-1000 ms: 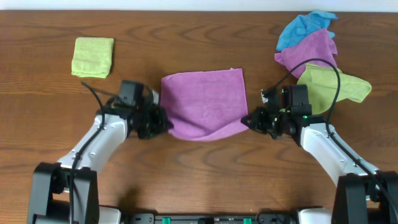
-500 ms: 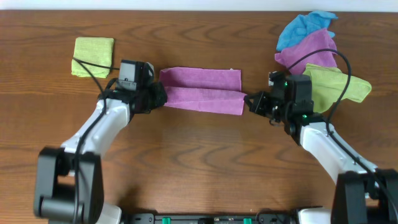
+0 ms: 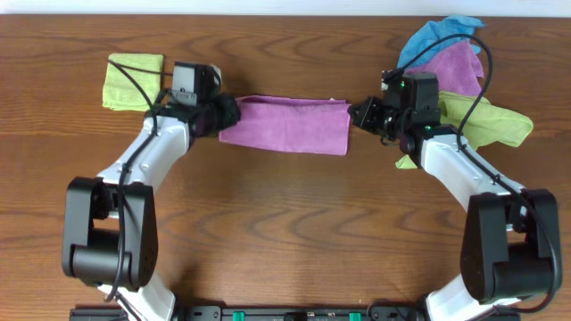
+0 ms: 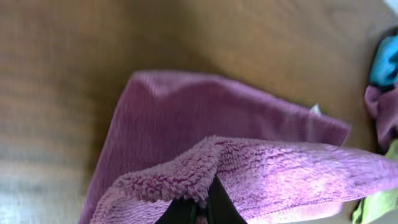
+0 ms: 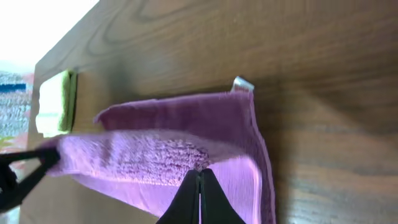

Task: Fold the cloth
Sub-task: 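Lift both near corners and fold them forward over the far edge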

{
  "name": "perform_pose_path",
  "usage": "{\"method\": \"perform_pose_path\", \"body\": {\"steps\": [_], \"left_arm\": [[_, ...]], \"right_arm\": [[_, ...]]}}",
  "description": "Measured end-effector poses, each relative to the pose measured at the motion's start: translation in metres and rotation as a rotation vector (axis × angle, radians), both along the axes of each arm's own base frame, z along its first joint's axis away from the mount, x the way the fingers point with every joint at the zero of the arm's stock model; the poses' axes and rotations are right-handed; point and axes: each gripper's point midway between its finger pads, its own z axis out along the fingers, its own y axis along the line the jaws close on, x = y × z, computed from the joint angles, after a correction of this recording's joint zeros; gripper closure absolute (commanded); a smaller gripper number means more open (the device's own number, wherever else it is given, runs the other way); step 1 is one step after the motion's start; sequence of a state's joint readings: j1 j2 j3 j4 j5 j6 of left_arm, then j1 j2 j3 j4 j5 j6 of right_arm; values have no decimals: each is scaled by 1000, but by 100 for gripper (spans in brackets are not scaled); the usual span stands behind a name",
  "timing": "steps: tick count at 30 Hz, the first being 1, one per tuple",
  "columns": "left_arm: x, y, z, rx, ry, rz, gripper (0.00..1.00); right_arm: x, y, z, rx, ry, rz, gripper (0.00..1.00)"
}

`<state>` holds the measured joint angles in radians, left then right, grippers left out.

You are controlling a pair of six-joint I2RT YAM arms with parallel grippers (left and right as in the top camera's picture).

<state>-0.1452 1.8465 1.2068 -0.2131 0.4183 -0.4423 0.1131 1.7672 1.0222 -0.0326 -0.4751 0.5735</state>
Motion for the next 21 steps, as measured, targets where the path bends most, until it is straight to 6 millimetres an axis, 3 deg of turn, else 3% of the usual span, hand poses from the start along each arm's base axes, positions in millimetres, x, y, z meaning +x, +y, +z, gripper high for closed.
{"method": "perform_pose_path", "body": {"steps": [8, 12, 15, 21], "left_arm": [[38, -3, -8, 10, -23, -13, 94], [57, -3, -15, 11, -22, -10, 95], [56, -4, -21, 11, 13, -22, 94], [31, -2, -33, 38, 124, -67, 94]], "right_arm": [[24, -5, 10, -28, -55, -36, 98], [39, -5, 5, -38, -58, -46, 99], [39, -5, 0, -44, -37, -48, 98], [13, -5, -23, -55, 117, -33, 98]]}}
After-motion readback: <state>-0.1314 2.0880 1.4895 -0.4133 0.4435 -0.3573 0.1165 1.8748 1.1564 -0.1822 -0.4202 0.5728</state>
